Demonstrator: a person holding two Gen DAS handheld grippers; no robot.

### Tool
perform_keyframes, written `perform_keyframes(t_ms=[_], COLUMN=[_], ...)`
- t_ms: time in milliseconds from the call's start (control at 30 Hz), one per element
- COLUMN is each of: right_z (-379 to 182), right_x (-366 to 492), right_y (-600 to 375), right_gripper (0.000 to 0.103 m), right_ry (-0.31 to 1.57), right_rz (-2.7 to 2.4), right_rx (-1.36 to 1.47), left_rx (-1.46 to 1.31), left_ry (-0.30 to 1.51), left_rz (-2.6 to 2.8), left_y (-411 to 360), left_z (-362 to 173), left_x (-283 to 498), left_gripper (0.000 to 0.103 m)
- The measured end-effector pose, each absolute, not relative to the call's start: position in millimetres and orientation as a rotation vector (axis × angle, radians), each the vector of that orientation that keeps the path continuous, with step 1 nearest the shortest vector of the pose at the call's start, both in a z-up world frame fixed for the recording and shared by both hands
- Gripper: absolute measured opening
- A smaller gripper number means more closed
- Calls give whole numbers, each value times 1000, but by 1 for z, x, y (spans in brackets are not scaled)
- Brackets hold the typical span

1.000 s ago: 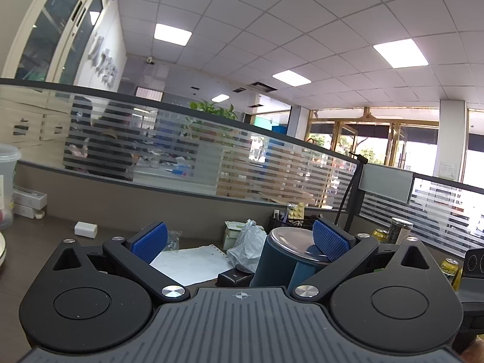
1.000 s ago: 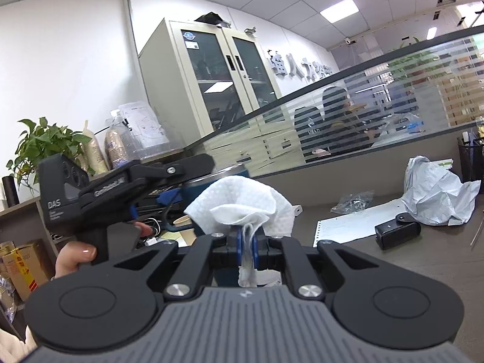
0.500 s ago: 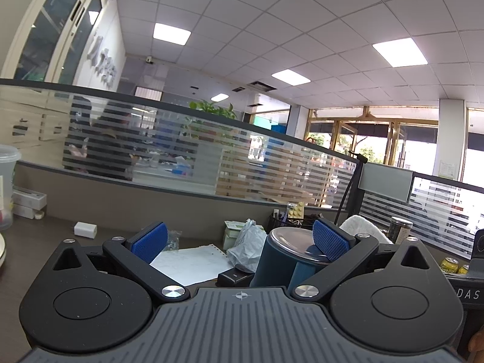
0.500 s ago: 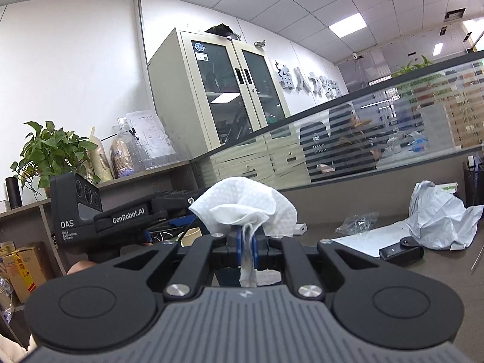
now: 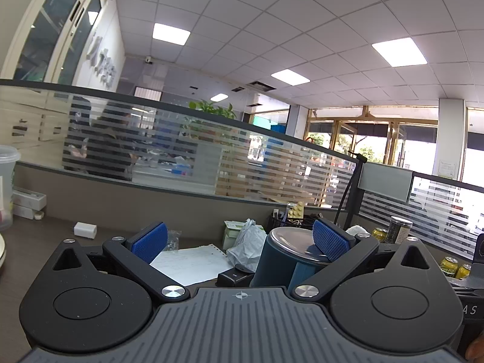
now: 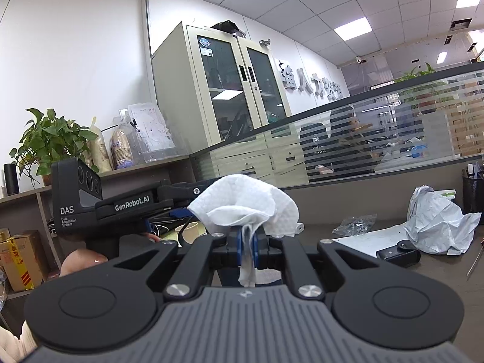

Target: Clean container

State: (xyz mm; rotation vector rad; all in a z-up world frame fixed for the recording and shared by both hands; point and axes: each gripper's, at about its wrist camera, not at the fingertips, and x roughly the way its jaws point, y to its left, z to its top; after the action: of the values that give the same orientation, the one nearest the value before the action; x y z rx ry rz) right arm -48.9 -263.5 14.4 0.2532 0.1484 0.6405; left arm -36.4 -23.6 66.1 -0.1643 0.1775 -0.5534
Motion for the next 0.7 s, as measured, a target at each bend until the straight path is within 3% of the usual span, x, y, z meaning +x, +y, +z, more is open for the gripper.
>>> perform_keyframes(t_ms=[700], right_z=[17], right_x=[-24], right_y=[-292], right_gripper=[12], right_ry=[192], right_rz=[728], right_rx=[481], left_rx=[-180], left_ry=[185], left_rz=[-564], left_y=[-23], left_z=[64], left_x=[-32], left_gripper=[103])
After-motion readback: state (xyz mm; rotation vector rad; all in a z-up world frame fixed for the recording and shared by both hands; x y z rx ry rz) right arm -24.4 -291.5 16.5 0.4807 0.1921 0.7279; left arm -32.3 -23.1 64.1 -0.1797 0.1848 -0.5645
